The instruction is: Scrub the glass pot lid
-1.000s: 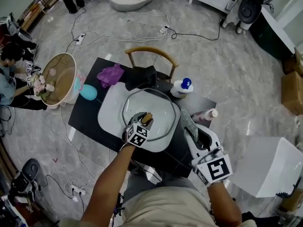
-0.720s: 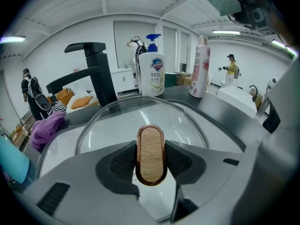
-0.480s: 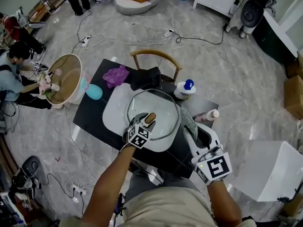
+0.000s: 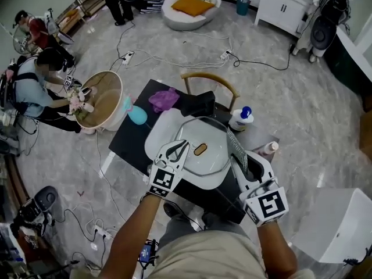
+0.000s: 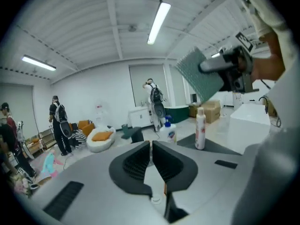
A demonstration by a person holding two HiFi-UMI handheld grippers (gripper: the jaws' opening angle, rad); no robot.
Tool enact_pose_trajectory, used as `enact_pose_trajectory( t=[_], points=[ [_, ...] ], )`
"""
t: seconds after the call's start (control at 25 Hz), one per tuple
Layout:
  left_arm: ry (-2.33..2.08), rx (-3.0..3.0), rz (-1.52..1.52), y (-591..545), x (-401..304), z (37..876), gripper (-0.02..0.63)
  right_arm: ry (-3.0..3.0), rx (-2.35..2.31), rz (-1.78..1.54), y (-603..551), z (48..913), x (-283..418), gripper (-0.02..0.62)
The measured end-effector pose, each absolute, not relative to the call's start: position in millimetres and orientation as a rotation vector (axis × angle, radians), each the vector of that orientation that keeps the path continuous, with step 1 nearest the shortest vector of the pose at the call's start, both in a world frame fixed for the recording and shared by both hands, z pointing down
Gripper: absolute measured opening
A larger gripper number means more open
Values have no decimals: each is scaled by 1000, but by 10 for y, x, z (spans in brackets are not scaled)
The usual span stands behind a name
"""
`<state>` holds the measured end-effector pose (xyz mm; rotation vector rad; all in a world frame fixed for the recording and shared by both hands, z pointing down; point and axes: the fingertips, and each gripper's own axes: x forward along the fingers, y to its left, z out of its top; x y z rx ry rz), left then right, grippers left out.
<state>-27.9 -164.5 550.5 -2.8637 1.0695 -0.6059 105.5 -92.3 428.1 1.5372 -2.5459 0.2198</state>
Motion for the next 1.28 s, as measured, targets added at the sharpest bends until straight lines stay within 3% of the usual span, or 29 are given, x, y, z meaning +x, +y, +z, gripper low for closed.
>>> enact_pose_trajectory(
  t=[0.44, 0.76, 1.28],
  points=[
    [1293, -2785, -156, -1199, -1139, 3518, 13, -2684, 1439, 56, -697, 3561, 747, 84],
    [1375, -2696, -98, -837, -1572, 3200, 12, -2710, 1369, -73, -474, 3242, 516, 80],
    [1383, -2689, -56, -583, -1609, 3190, 13, -2716, 1346, -92, -321, 3220, 432, 80]
  ],
)
